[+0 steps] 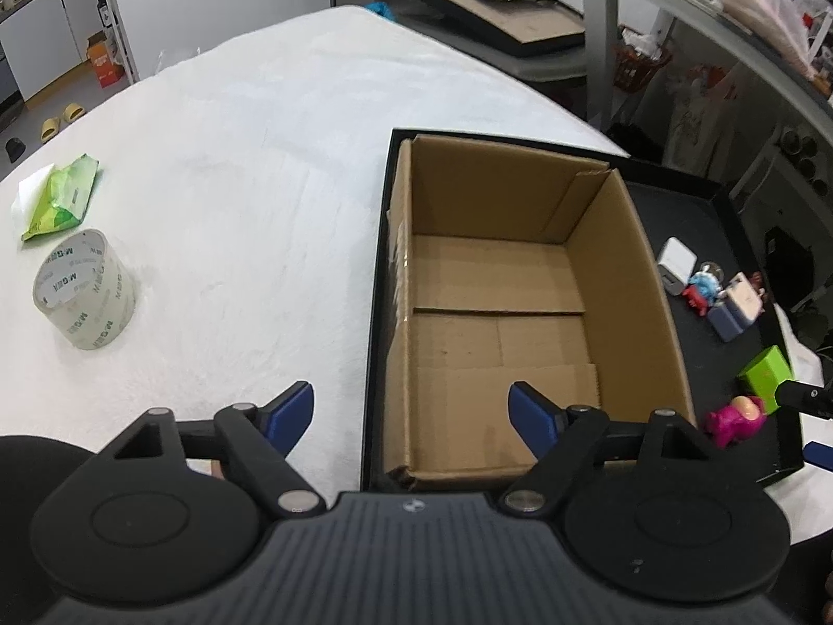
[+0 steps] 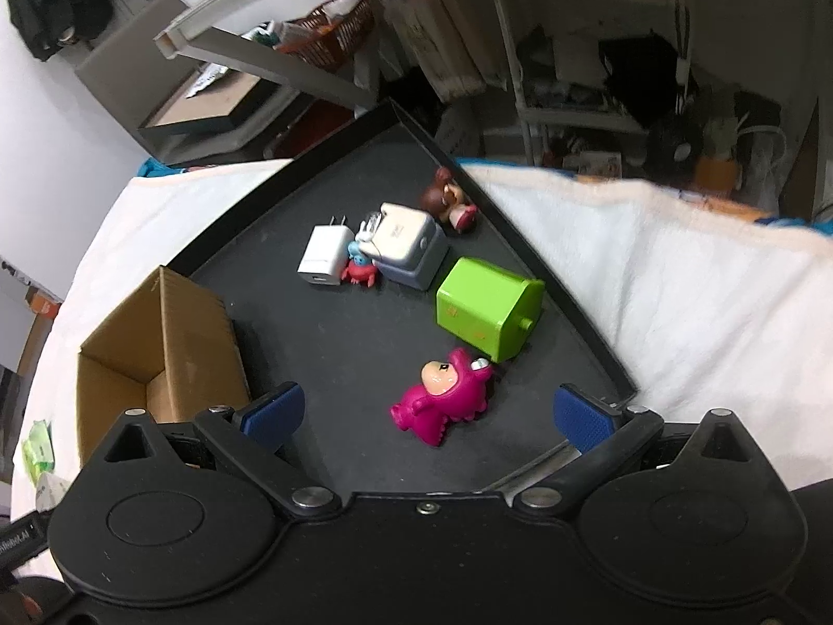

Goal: Organize rigid objects
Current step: 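Grasp the box wall with the left gripper while the right gripper grasps the pink plush toy, then carry the pink plush toy into the box and open the right gripper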

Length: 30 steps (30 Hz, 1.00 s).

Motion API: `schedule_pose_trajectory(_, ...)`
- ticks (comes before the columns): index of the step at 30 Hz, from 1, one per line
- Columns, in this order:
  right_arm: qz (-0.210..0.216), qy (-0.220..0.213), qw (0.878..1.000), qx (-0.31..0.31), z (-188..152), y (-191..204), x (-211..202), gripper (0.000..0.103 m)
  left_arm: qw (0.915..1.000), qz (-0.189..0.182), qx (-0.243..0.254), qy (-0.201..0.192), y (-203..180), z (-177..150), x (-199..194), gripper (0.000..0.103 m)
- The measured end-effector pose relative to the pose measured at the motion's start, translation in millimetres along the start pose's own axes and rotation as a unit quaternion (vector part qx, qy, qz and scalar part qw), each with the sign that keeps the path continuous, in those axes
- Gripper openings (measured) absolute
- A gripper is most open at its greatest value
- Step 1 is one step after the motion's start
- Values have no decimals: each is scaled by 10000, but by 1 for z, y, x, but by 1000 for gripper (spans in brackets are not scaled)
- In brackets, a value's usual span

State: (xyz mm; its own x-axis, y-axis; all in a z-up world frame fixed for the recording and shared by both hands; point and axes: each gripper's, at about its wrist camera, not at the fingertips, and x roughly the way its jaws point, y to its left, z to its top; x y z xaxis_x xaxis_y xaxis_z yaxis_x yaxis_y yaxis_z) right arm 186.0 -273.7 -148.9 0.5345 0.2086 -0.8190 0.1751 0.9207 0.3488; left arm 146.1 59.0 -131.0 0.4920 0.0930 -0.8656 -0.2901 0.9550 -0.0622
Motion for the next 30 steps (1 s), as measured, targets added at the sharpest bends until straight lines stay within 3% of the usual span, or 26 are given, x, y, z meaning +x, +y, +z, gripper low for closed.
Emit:
schedule_pose_trajectory(4,-53,202,9997,148,-1,0,21,102,9998,162,-34,149,1,1,17,77)
schedule_pose_trajectory(7,-16,376,9989,271,1,2,35,95,9993,230,-71,302,3,1,27,71)
schedule_pose_trajectory(13,-46,676,9969,392,4,6,66,95,9984,233,-150,488,5,4,39,60)
schedule_pose_trajectory(15,-135,777,9959,446,5,7,77,95,9979,189,-207,586,5,5,43,51)
schedule_pose_trajectory(18,-247,899,9947,435,3,11,89,94,9968,114,-318,720,8,6,48,26)
schedule_pose_trajectory(19,-330,813,9955,345,3,15,90,94,9968,84,-309,732,8,6,49,22)
schedule_pose_trajectory(22,-540,596,9967,62,2,25,91,77,9973,33,-289,667,8,9,48,13)
schedule_pose_trajectory(24,-615,442,9970,-165,1,30,88,42,9978,46,-320,580,7,12,47,13)
schedule_pose_trajectory(30,-104,394,9991,-104,-3,28,78,41,9983,-74,-371,450,9,14,50,13)
